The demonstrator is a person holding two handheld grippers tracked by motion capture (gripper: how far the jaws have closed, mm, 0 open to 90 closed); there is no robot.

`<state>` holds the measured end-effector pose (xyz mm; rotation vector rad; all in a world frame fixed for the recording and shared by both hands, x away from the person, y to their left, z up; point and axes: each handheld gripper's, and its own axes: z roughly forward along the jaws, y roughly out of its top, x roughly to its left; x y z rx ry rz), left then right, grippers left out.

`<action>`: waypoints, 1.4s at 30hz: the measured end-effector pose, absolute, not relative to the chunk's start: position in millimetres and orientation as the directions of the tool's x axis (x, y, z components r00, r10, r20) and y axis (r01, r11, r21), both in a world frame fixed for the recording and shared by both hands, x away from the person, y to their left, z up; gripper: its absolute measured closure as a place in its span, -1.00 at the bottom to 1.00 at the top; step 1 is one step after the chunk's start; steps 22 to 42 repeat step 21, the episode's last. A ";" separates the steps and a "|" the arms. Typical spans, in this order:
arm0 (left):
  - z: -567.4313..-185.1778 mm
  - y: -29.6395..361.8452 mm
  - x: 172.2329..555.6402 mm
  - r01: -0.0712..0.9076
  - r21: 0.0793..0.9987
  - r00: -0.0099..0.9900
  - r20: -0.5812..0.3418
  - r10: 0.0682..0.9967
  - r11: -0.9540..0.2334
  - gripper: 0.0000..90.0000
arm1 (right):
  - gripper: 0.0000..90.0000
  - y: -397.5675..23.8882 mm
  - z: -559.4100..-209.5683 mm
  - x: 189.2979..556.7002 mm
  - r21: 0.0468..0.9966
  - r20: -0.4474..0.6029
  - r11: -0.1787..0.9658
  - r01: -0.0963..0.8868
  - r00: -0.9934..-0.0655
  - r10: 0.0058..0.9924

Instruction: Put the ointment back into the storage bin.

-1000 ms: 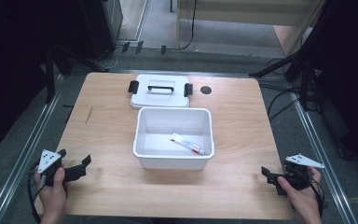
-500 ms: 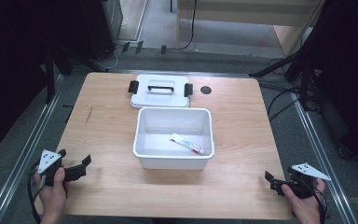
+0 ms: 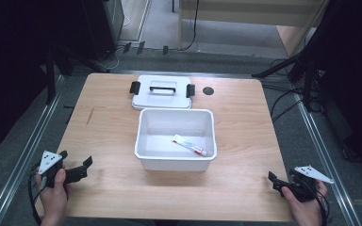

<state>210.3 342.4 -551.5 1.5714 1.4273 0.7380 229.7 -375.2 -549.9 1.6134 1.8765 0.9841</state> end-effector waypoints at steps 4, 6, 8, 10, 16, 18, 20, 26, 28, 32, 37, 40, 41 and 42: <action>-551.5 342.6 211.1 0.473 0.881 0.179 -0.127 0.976 0.028 -1.00 | -0.71 -372.9 -550.1 230.5 0.762 0.084 0.064 0.645 -0.195 0.977; -551.3 342.4 211.3 0.477 0.878 0.182 -0.125 0.975 0.023 -1.00 | -0.71 -370.4 -550.3 230.8 0.758 0.060 0.088 0.647 -0.203 0.977; -551.3 342.5 211.4 0.478 0.878 0.183 -0.126 0.975 0.023 -1.00 | -0.70 -368.5 -550.6 230.9 0.756 0.042 0.105 0.646 -0.207 0.977; -551.3 342.9 211.6 0.481 0.876 0.186 -0.131 0.974 0.026 -1.00 | -0.70 -367.7 -550.6 231.0 0.753 0.040 0.108 0.649 -0.209 0.977; -551.5 341.8 211.8 0.485 0.874 0.188 -0.135 0.973 0.028 -1.00 | -0.70 -368.1 -550.8 231.6 0.750 0.046 0.105 0.653 -0.210 0.977; -551.4 341.4 211.8 0.488 0.873 0.189 -0.133 0.973 0.024 -1.00 | -0.70 -367.8 -550.8 231.6 0.748 0.042 0.111 0.654 -0.215 0.976; -551.5 341.4 212.2 0.489 0.872 0.188 -0.132 0.973 0.024 -1.00 | -0.70 -367.8 -550.8 231.7 0.748 0.043 0.112 0.654 -0.216 0.975; -551.5 341.4 212.3 0.490 0.871 0.186 -0.133 0.974 0.025 -1.00 | -0.70 -368.0 -550.9 231.9 0.748 0.045 0.112 0.655 -0.218 0.975; -551.5 341.4 212.3 0.490 0.871 0.186 -0.133 0.974 0.025 -1.00 | -0.70 -368.0 -550.9 231.9 0.748 0.045 0.112 0.655 -0.218 0.975; -551.5 341.4 212.3 0.490 0.871 0.186 -0.133 0.974 0.025 -1.00 | -0.70 -368.0 -550.9 231.9 0.748 0.045 0.112 0.655 -0.218 0.975; -551.5 341.4 212.3 0.490 0.871 0.186 -0.133 0.974 0.025 -1.00 | -0.70 -368.0 -550.9 231.9 0.748 0.045 0.112 0.655 -0.218 0.975; -551.5 341.4 212.3 0.490 0.871 0.186 -0.133 0.974 0.025 -1.00 | -0.70 -368.0 -550.9 231.9 0.748 0.045 0.112 0.655 -0.218 0.975; -551.5 341.4 212.3 0.490 0.871 0.186 -0.133 0.974 0.025 -1.00 | -0.70 -368.0 -550.9 231.9 0.748 0.045 0.112 0.655 -0.218 0.975; -551.5 341.4 212.3 0.490 0.871 0.186 -0.133 0.974 0.025 -1.00 | -0.70 -368.0 -550.9 231.9 0.748 0.045 0.112 0.655 -0.218 0.975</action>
